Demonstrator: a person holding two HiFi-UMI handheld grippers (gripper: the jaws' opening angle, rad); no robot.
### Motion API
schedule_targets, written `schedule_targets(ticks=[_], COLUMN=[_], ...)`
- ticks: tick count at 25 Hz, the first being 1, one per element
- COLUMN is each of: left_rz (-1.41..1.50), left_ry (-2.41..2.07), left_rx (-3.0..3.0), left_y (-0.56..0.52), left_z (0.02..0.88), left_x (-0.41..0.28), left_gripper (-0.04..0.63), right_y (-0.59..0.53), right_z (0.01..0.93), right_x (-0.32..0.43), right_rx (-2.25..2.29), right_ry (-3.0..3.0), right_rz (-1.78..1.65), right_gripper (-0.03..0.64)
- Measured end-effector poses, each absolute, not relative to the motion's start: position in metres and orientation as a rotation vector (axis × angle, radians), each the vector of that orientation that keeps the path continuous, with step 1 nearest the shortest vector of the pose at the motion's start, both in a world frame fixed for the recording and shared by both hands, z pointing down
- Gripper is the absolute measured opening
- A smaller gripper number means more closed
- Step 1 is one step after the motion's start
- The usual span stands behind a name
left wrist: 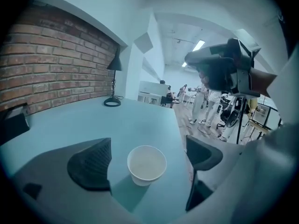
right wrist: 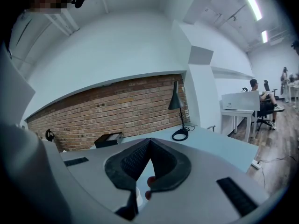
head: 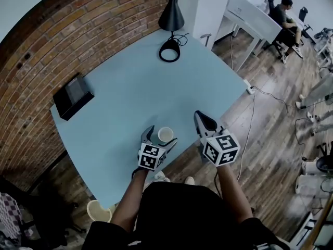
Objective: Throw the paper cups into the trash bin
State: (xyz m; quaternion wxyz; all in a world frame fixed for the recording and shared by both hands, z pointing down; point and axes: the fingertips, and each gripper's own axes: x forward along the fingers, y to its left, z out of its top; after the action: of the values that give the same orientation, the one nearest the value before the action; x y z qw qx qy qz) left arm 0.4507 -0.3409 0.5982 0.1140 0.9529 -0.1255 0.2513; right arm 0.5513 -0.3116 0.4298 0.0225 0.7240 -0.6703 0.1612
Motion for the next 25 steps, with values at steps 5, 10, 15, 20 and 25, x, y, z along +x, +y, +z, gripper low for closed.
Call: schedule_targets(ticks=[5, 10, 15, 20, 25], left_rz=[0.865, 0.913, 0.998, 1.04, 1.05], left_ry=[-0.292, -0.228, -0.182, -0.185, -0.161], left_rx=[2.794, 2.768, 2.763, 2.76, 2.793], left_y=[-0.339, -0.34, -0.34, -0.34, -0.338], left_z=[0.628, 0.646, 0.664, 0.664, 0.666], left_x=[0.459, 0.466, 0.466, 0.466, 0.472], left_gripper=[0.543, 0.541, 0.54, 0.481, 0.392], right_y=[-0.318, -0.324, -0.326, -0.324, -0.32], right_z=[0.438, 0.443, 0.443, 0.445, 0.447], right_x=[0.555, 0.556, 0.558, 0.563, 0.567], right_rx=[2.268, 2.283, 2.284, 2.298, 2.299], right_ry=[-2.032, -2.015, -2.015, -1.998, -1.991], right_rz=[0.516, 0.531, 0.536, 0.546, 0.556], right_gripper=[-0.003, -0.003, -0.005, -0.003, -0.004])
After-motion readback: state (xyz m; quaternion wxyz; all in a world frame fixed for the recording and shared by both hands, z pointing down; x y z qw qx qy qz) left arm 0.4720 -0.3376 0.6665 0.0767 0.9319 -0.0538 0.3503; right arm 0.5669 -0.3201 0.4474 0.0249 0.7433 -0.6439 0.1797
